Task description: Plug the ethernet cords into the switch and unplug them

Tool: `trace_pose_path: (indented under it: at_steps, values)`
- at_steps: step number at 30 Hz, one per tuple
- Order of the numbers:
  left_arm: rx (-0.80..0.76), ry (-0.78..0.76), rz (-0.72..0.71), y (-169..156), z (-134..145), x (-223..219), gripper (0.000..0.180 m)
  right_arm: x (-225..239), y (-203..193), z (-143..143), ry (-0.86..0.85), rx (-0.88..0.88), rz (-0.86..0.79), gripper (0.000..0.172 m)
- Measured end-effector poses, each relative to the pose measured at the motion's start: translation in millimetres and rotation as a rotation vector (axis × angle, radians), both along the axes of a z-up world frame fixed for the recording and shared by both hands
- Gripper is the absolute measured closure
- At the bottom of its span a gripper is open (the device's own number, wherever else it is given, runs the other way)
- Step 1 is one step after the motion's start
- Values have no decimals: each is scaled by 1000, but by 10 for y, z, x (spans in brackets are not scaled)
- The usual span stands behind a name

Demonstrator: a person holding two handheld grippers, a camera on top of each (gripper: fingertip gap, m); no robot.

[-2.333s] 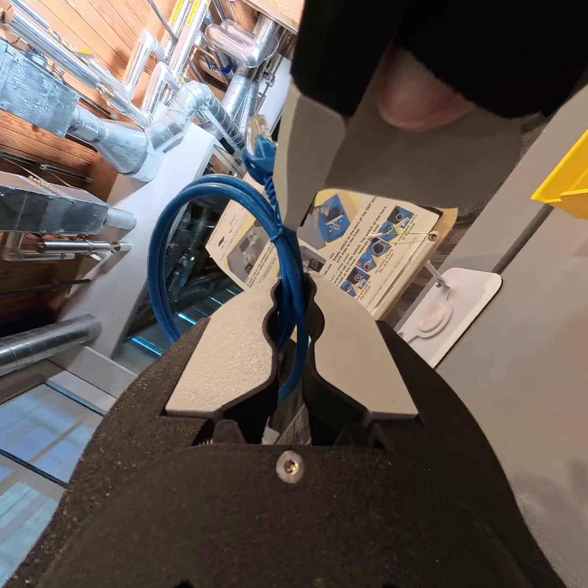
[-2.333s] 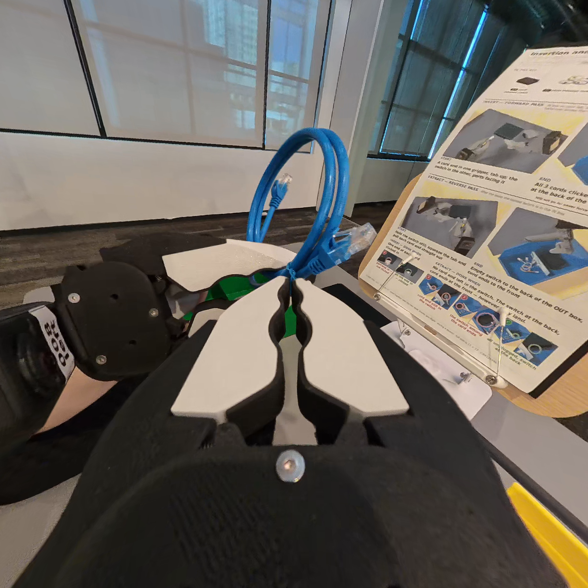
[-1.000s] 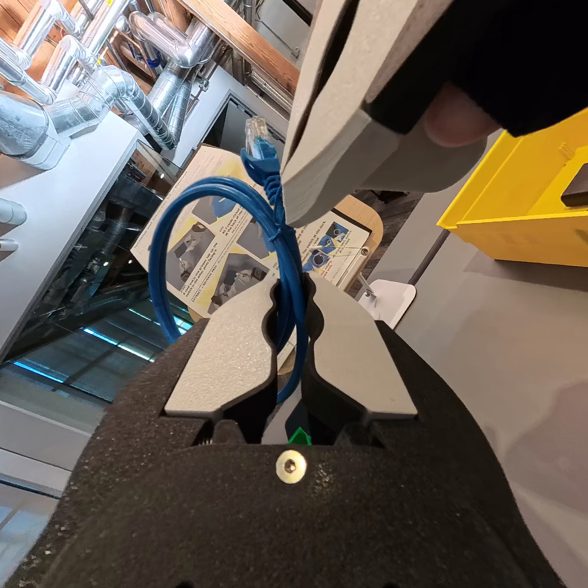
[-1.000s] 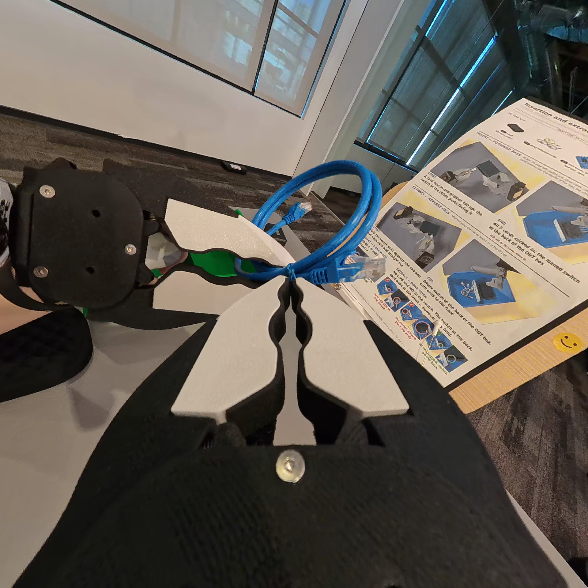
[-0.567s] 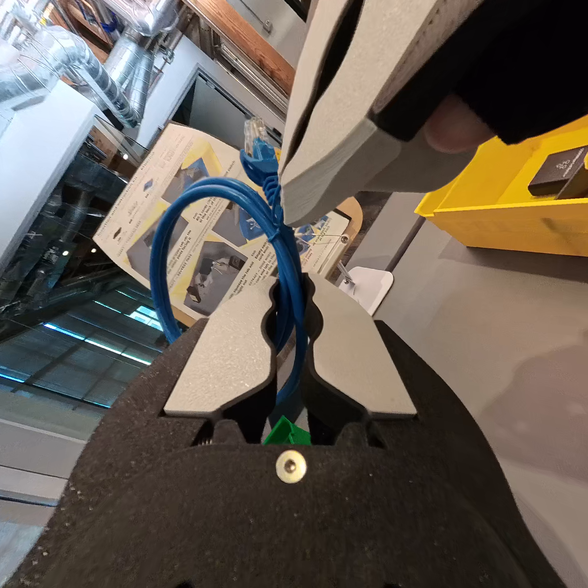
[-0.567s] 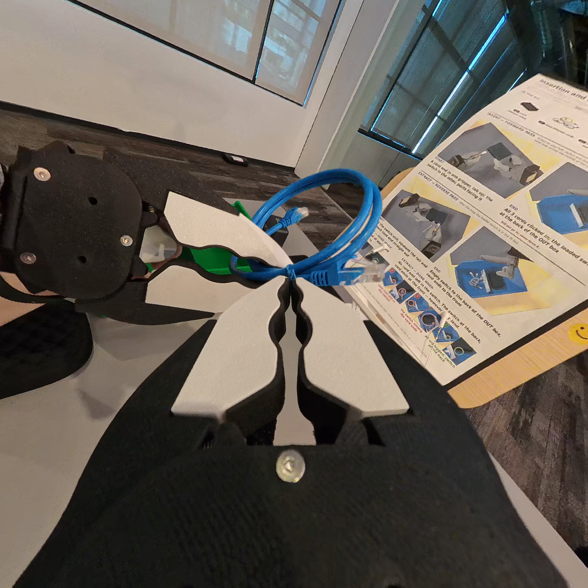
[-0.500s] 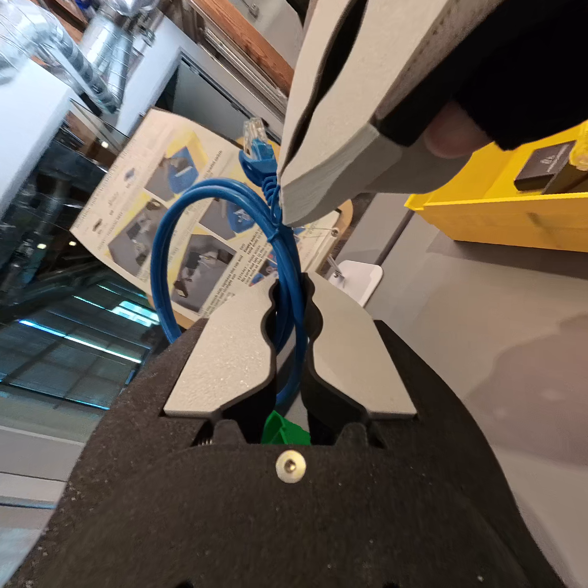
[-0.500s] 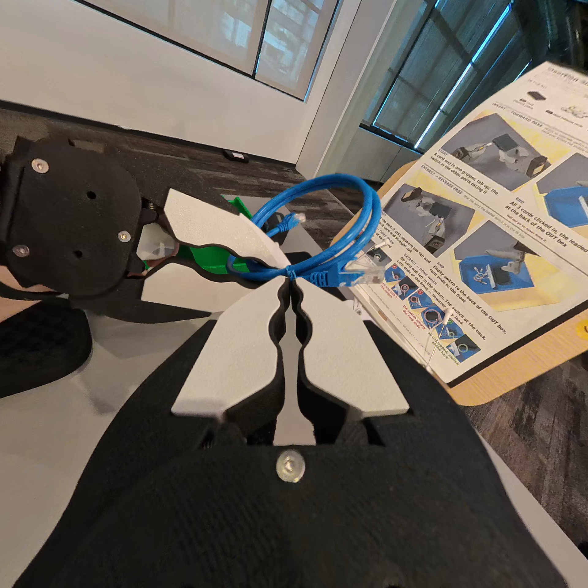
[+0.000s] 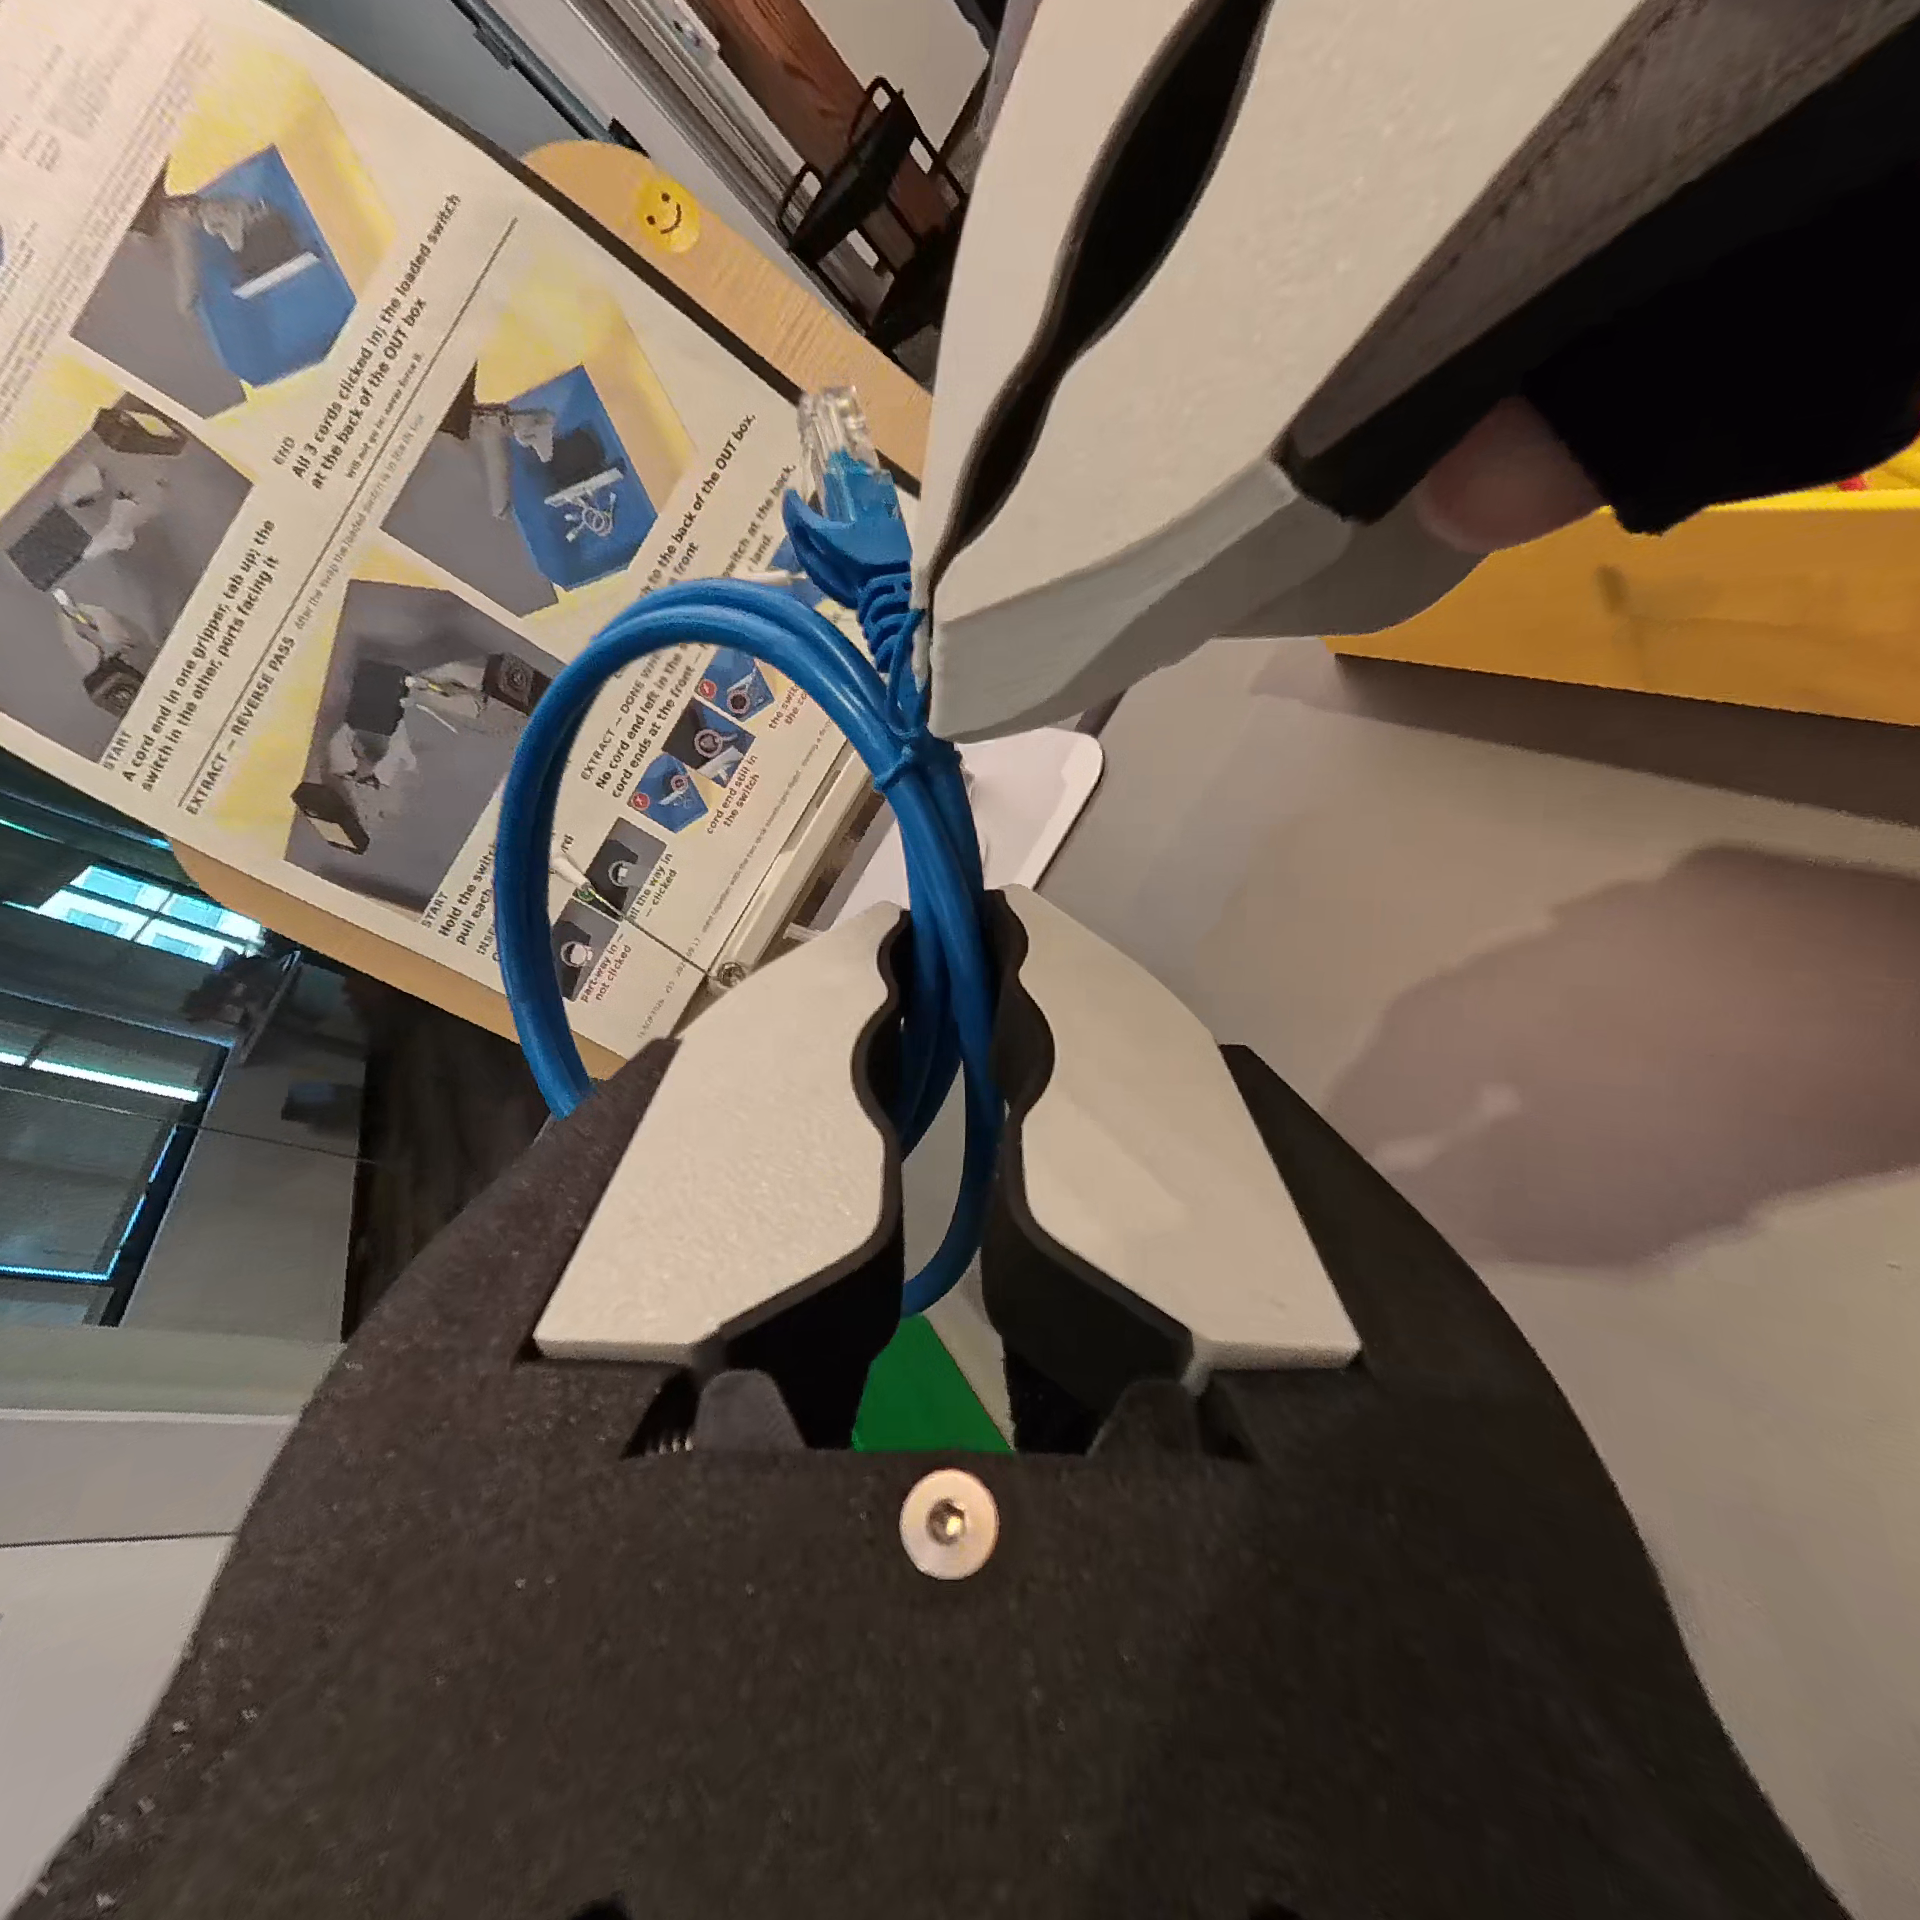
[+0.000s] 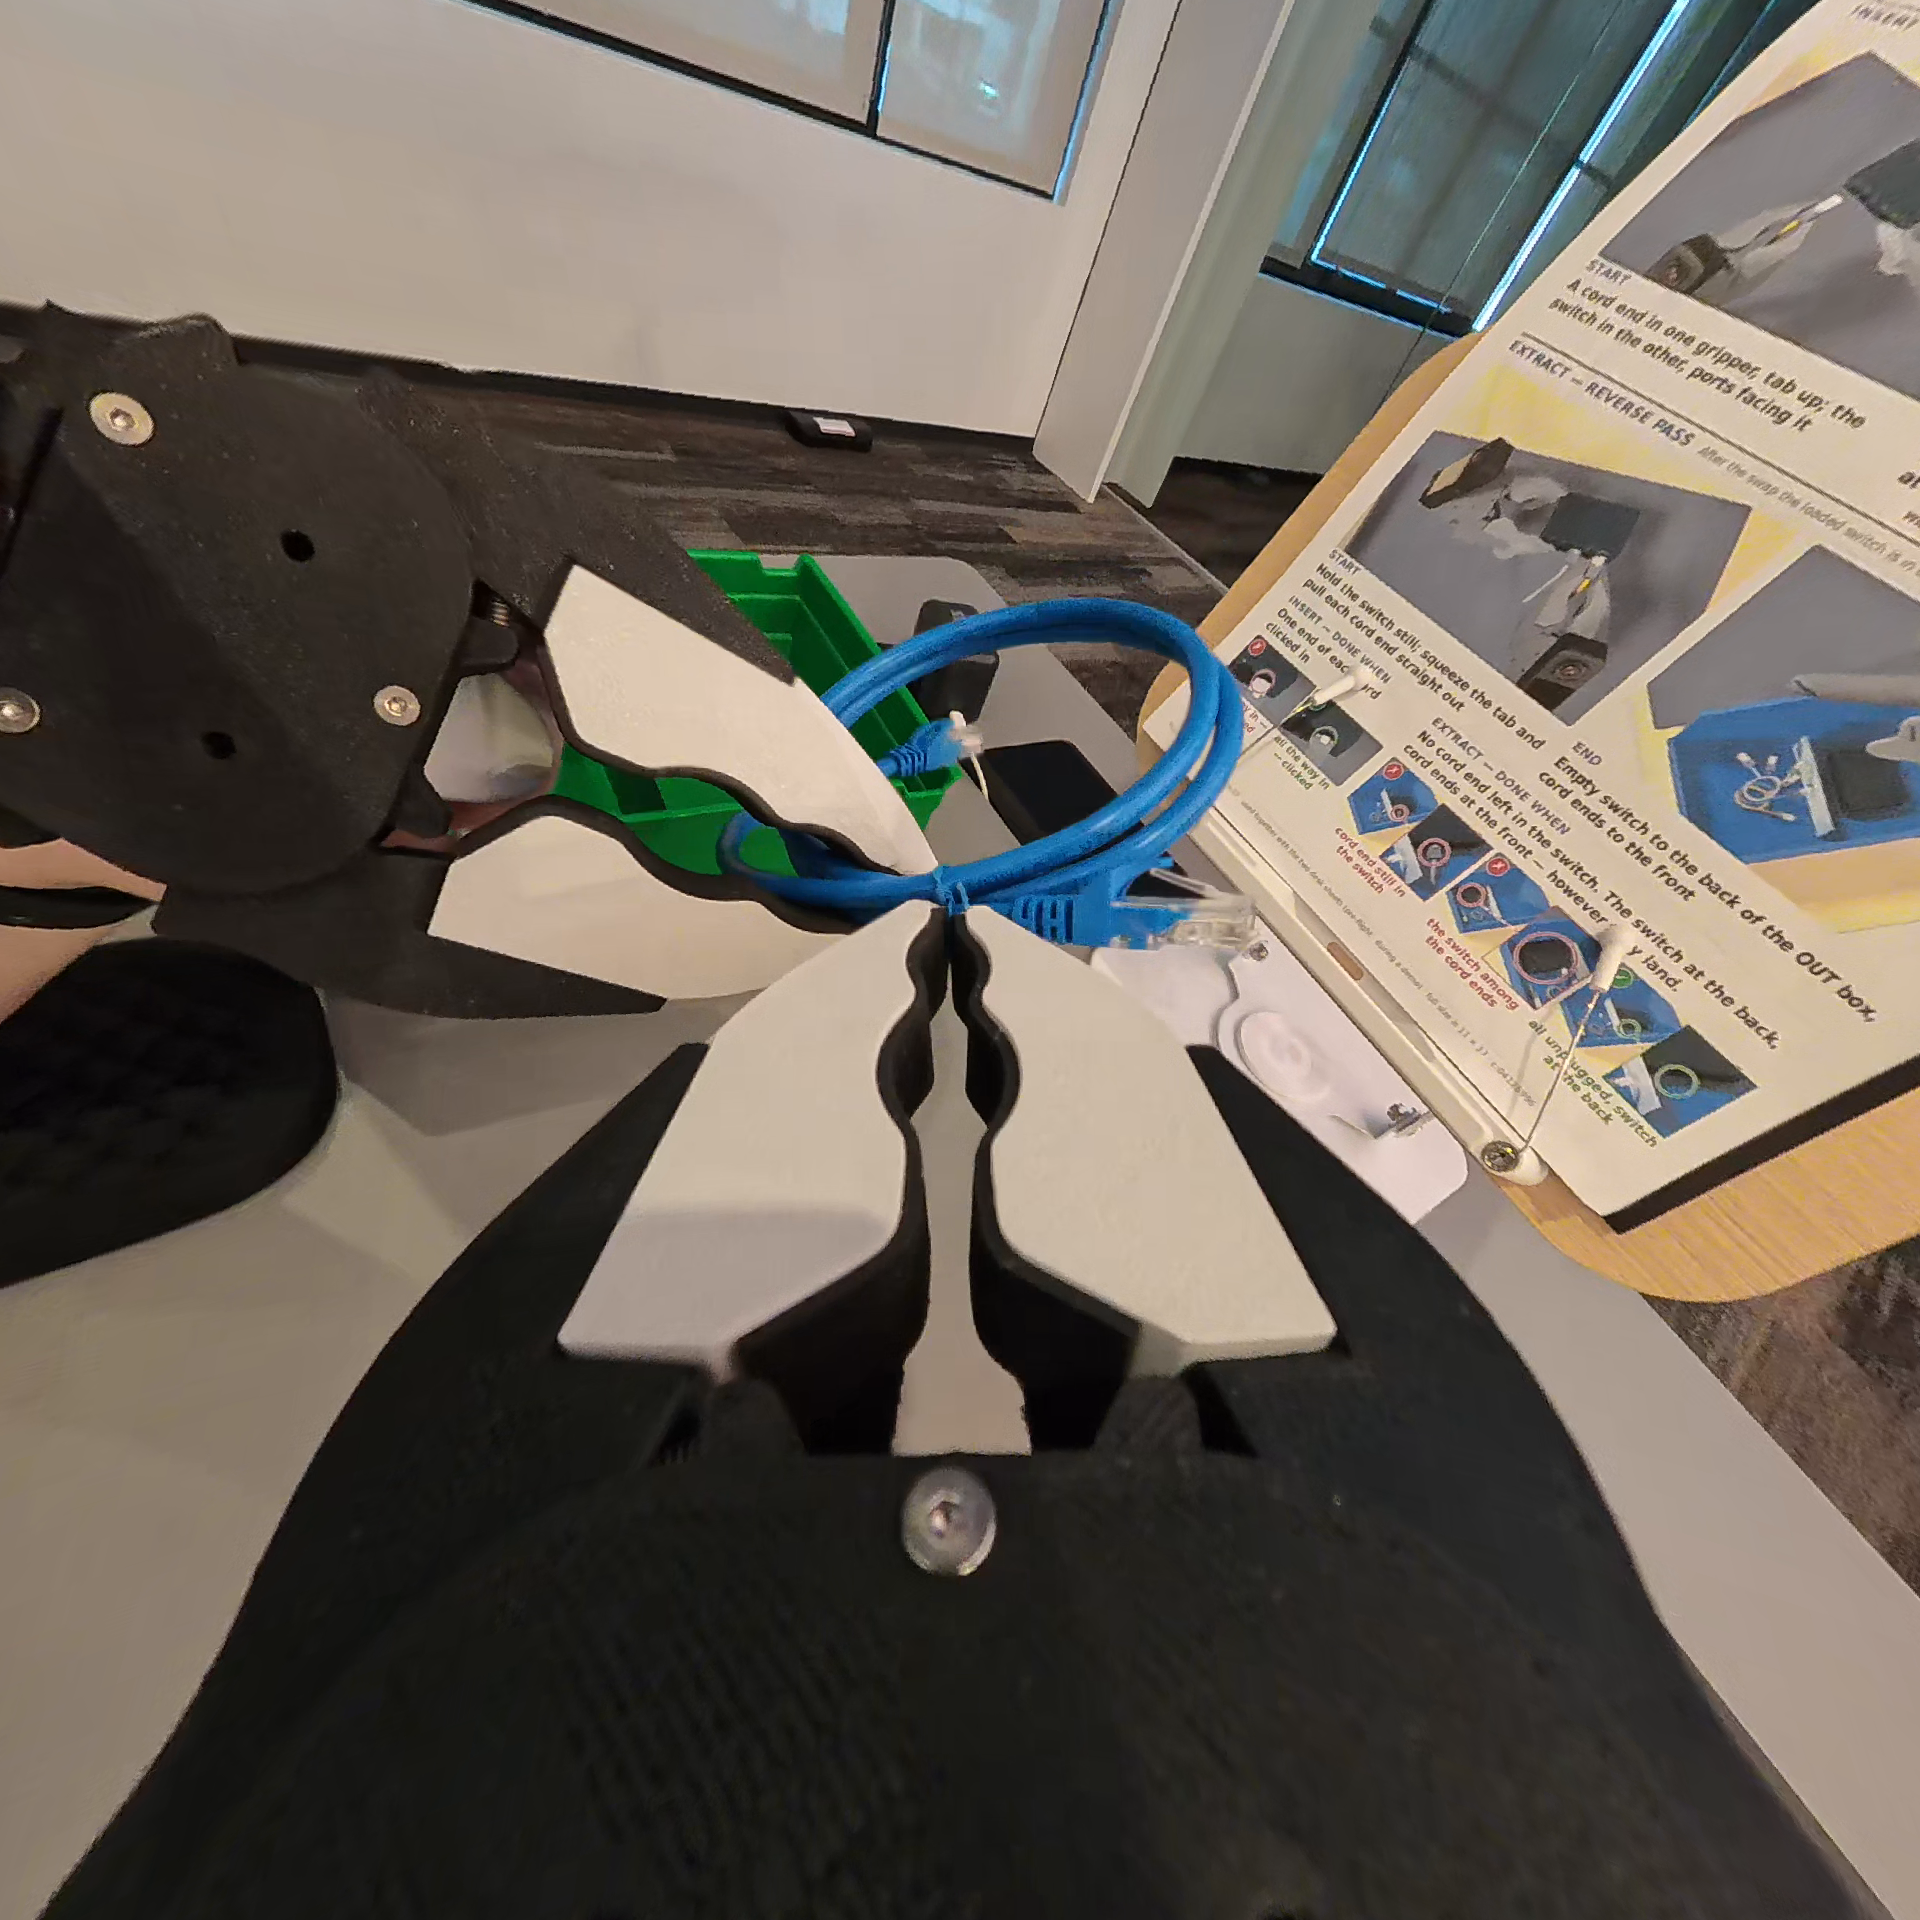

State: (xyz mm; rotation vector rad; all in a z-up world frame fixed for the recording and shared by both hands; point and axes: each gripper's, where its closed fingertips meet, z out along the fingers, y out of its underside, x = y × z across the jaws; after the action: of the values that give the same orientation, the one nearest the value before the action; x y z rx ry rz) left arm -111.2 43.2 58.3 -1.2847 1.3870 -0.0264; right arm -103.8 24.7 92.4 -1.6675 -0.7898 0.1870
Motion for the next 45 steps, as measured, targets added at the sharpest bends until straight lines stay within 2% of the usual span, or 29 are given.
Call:
trace_pose_path:
  at_steps: [45]
  values:
    - [-38, -7, 83, 231, -262, 120, 169, 129, 249, -256, 55, -178, 67, 171]
